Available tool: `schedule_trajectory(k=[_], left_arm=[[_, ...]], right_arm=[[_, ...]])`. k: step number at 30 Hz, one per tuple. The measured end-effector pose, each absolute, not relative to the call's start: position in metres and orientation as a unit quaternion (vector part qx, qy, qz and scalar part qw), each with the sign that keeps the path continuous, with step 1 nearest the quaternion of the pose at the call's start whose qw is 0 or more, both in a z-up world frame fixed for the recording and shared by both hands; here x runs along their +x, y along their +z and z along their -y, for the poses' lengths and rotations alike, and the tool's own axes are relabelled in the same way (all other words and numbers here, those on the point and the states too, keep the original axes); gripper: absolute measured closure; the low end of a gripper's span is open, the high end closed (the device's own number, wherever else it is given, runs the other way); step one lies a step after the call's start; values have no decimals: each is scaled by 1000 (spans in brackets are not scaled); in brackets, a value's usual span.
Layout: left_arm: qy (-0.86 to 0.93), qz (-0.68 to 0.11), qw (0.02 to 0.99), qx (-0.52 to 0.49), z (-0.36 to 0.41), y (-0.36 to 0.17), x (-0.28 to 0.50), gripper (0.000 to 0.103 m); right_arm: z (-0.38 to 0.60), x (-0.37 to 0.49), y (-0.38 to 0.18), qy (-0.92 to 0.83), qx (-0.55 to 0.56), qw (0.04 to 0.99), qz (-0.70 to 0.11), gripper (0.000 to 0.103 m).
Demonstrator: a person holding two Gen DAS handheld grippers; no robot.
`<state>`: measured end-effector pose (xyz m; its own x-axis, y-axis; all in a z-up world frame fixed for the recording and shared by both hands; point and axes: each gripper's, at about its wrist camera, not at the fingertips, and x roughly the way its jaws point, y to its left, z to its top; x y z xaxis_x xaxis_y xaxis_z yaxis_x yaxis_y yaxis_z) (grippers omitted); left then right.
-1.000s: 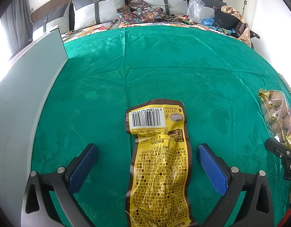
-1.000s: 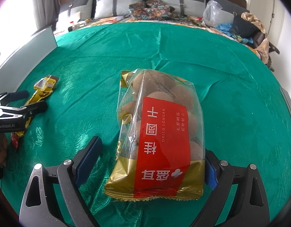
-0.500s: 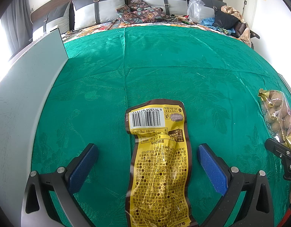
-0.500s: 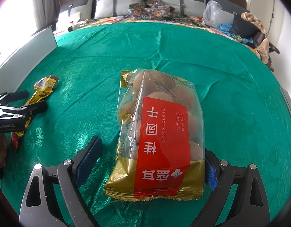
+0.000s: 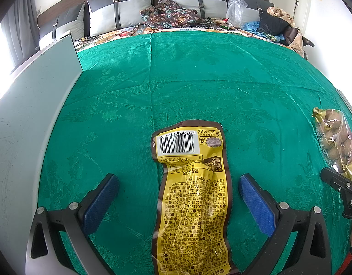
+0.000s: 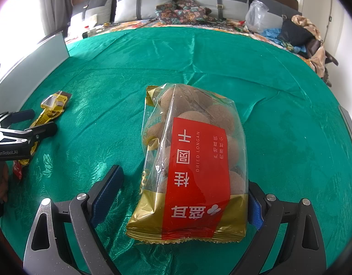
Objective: Organize snacks
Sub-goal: 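Hold the longan bag raised in the right tool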
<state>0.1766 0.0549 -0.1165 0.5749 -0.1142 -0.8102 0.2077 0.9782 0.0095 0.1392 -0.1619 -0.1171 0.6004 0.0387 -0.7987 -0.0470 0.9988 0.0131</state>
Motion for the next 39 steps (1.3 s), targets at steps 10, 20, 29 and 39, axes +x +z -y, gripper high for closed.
schedule_trajectory(k=[10,20,29,39], left_arm=[[-86,-460,883,48,-55,-116,177,0],[-93,-517,849,62,-48,-110,180,0],[-95,-507,855,62,-48,-112,172,0],[-92,-511,852,62,-47,-110,173,0]], right_arm=[[162,139,-117,24,-4,894,-446,8],[172,160,-109,61,14,844,-532,9],[178,176,-96,46,40,827,-559,9],[170,186,-93,31,39,827,-561,9]])
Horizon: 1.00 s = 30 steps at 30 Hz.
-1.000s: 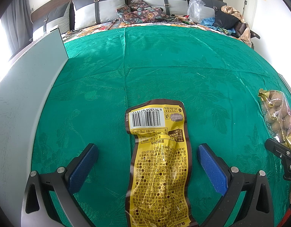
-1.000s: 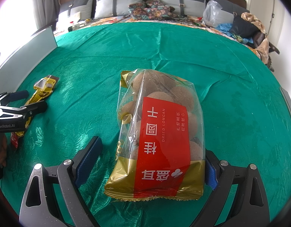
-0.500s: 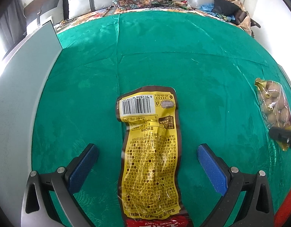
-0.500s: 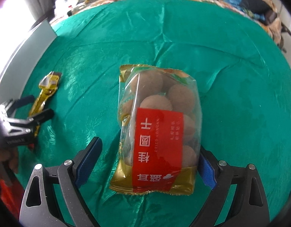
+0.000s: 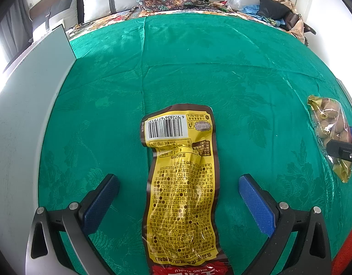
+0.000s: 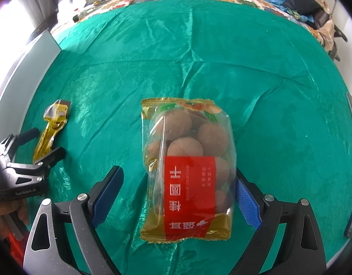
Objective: Organize snacks
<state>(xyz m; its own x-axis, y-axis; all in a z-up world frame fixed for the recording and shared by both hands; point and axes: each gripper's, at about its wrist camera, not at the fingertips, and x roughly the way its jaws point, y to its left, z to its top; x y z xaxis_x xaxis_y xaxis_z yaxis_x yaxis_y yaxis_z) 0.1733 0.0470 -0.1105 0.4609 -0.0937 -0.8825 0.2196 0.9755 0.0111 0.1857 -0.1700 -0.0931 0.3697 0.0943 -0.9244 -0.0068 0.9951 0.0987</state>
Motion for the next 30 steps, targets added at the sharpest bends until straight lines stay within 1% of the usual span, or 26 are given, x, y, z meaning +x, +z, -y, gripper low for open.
schedule_trajectory(k=[7,8,9,10,11,12,14,16,19,22,26,30], left_arm=[[-90,-524,845,63,-46,-110,176,0],[-92,-528,842,63,-45,-109,176,4],[-96,-525,844,64,-45,-107,174,11],[-106,-511,850,70,-43,-101,170,41],[-108,-509,851,77,-41,-97,168,52],[-112,-516,846,77,-39,-97,167,52],[-122,-515,846,62,-43,-95,161,55],[-125,-513,848,30,-52,-92,153,55],[-134,-505,852,-25,-67,-82,138,55],[-141,-487,858,-78,-84,-59,119,55],[-150,-436,875,-148,-124,2,98,55],[-112,-378,905,-159,-191,69,82,54]], right_arm=[[167,188,-92,30,36,828,-559,9],[168,187,-93,30,36,828,-559,9],[169,186,-92,32,36,827,-559,10],[170,185,-92,35,38,828,-559,12],[173,183,-90,36,40,830,-555,28],[178,180,-87,29,42,834,-550,43],[191,176,-80,43,84,833,-545,51],[197,172,-72,41,92,835,-541,53],[198,165,-56,50,85,842,-530,53],[192,160,-42,64,84,845,-524,53],[172,159,-15,102,125,850,-501,53],[117,171,34,174,142,857,-463,53]])
